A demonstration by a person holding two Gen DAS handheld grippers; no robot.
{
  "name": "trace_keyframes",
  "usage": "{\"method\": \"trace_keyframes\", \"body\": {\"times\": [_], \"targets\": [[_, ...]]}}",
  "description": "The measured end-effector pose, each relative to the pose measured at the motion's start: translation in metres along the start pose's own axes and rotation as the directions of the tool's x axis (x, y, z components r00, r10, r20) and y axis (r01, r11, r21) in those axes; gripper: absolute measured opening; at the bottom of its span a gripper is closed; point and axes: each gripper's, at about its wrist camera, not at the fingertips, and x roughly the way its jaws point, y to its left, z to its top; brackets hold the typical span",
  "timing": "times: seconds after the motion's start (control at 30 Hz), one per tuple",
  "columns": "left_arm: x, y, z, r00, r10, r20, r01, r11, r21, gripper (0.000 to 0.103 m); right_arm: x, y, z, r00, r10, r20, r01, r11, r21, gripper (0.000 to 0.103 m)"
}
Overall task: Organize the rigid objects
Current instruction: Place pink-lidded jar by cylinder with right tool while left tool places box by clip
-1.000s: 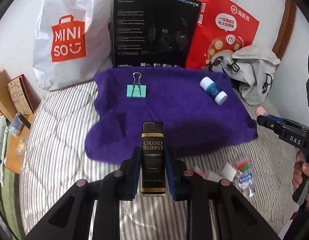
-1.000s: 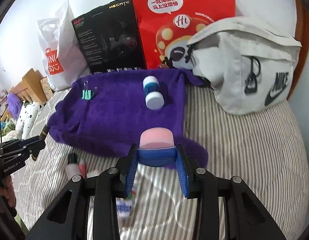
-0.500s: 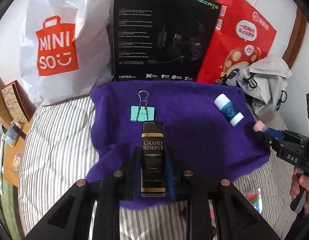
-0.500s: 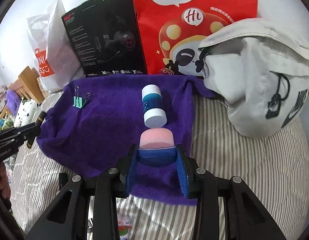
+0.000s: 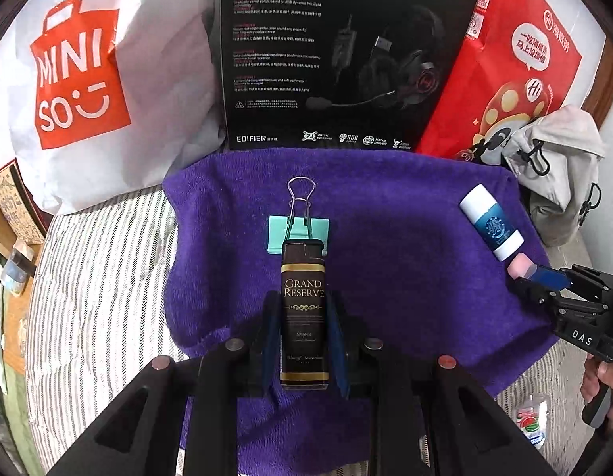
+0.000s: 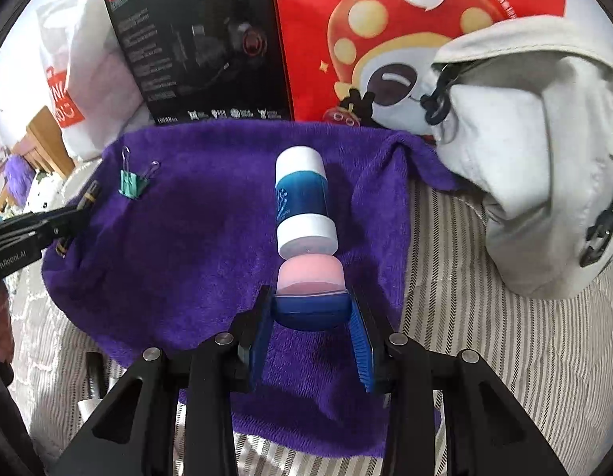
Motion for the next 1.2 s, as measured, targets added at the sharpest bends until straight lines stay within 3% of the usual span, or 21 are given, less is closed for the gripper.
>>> {"method": "trace_keyframes", "body": {"times": [0.27,0.4,0.73,1.2], "targets": [[0.013,0.001,0.0,1.0,0.006,-0.029,-0.005,1.0,0.014,0.022,0.016,0.005,-0.002,0.999,0.0,-0.038,-0.001,0.999,-0.042,0.037],[0.021,-0.003,0.0,0.999,0.01,-0.048,-0.009,0.999,0.033,0.022,0.019,0.011,-0.005,0.999,-0.03,-0.029,0.027,0.995,-0.093,0.037],[0.029,-0.011,-0.002,0.997,0.043,-0.065,-0.038,0.996,0.078,0.022,0.017,0.01,-0.005,0.999,-0.01,-0.03,0.006,0.991,-0.137,0.037],[0.027,-0.013,-0.007,0.995,0.064,-0.074,-0.057,0.994,0.088,0.024,-0.01,0.001,-0.01,1.0,0.024,-0.017,-0.025,0.998,-0.06,0.045]]}}
